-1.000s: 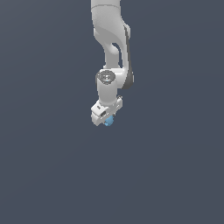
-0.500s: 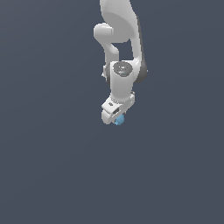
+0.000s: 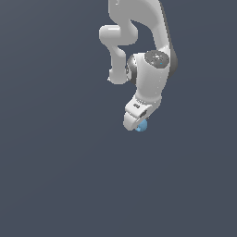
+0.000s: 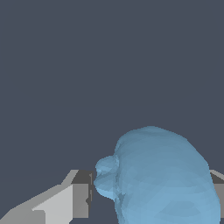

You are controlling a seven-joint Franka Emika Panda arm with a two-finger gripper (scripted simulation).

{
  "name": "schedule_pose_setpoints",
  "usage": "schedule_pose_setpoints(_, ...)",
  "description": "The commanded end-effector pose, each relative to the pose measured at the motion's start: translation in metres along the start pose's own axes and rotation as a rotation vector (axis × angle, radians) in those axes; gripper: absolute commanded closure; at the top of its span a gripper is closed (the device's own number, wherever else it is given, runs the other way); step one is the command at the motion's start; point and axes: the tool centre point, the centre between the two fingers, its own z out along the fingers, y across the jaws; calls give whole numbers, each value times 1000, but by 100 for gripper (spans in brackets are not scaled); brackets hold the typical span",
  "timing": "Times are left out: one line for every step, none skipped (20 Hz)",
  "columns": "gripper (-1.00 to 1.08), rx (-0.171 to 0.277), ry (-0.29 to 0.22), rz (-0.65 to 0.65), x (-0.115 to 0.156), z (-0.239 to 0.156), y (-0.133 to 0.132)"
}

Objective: Pick up the object and move it to a goal position.

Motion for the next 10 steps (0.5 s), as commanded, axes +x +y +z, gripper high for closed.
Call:
schedule_pose_setpoints(108, 1, -1, 2, 11, -9, -3)
schedule_pose_setpoints(108, 1, -1, 2, 15, -12, -4)
schedule_pose_setpoints(108, 1, -1, 2, 18, -14, -5)
schedule_pose_setpoints(108, 1, -1, 2, 20, -16, -6)
schedule_pose_setpoints(108, 1, -1, 2, 22, -18, -6)
schedule_pose_setpoints(108, 1, -1, 2, 24, -19, -7)
schedule_pose_setpoints(108, 1, -1, 2, 25, -20, -7)
schedule_pose_setpoints(108, 1, -1, 2, 26, -21, -7)
schedule_pose_setpoints(108, 1, -1, 2, 26, -21, -7)
schedule_pose_setpoints(108, 1, -1, 2, 27, -21, -7)
